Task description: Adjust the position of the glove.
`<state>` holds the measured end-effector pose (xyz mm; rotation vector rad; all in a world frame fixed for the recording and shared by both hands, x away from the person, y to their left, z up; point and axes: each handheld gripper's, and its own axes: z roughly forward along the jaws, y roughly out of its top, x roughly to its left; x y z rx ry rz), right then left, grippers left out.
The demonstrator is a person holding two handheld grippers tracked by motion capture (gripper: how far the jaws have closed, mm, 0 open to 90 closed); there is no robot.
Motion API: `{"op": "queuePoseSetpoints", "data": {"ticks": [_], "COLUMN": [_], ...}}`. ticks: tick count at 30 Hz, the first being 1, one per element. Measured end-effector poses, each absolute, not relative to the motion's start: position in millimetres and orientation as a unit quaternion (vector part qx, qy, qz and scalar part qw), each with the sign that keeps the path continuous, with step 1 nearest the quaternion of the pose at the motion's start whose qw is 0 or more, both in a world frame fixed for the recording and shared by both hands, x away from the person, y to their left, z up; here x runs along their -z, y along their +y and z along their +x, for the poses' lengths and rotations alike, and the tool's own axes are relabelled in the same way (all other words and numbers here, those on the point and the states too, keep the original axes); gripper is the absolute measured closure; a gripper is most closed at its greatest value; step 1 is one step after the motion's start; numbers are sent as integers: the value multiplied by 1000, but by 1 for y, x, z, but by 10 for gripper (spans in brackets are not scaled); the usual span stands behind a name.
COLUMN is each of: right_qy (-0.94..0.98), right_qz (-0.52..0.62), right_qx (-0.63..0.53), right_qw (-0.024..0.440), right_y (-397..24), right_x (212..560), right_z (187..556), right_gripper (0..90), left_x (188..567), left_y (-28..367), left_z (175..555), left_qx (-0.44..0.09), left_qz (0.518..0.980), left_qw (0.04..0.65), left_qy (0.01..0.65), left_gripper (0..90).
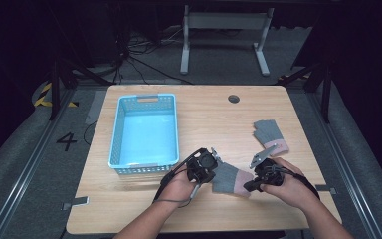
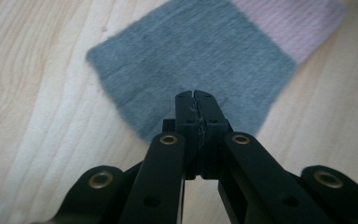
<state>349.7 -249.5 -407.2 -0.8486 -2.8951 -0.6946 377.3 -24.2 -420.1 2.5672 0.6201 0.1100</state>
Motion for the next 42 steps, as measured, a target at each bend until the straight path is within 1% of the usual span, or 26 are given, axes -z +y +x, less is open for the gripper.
{"op": "queuePoseSetpoints", "data": {"ticks": [2, 8, 14, 25, 34, 42], "right_qy": [-938, -944, -947, -950, -947, -940], "right_qz": [-268, -246, -239, -240, -254, -274], "right_qx": [218, 214, 207, 195, 196, 200], "right_qw": [29, 48, 55, 48, 39, 32], "right_y": [-244, -238, -234, -234, -242, -250], "right_x": [414, 418, 423, 429, 429, 429], "right_z": [348, 343, 341, 345, 352, 359], "right_gripper": [896, 896, 895, 896, 896, 896], "left_x": [421, 425, 426, 429, 418, 411], "left_y": [-24, -22, -21, -22, -18, -10], "left_z": [379, 385, 387, 387, 382, 381], "left_qx": [-42, -44, -43, -32, -26, -30], "left_qz": [940, 940, 940, 947, 943, 937], "left_qw": [244, 232, 230, 218, 243, 254], "left_qy": [233, 244, 247, 235, 226, 236], "left_gripper": [893, 893, 893, 886, 870, 866]}}
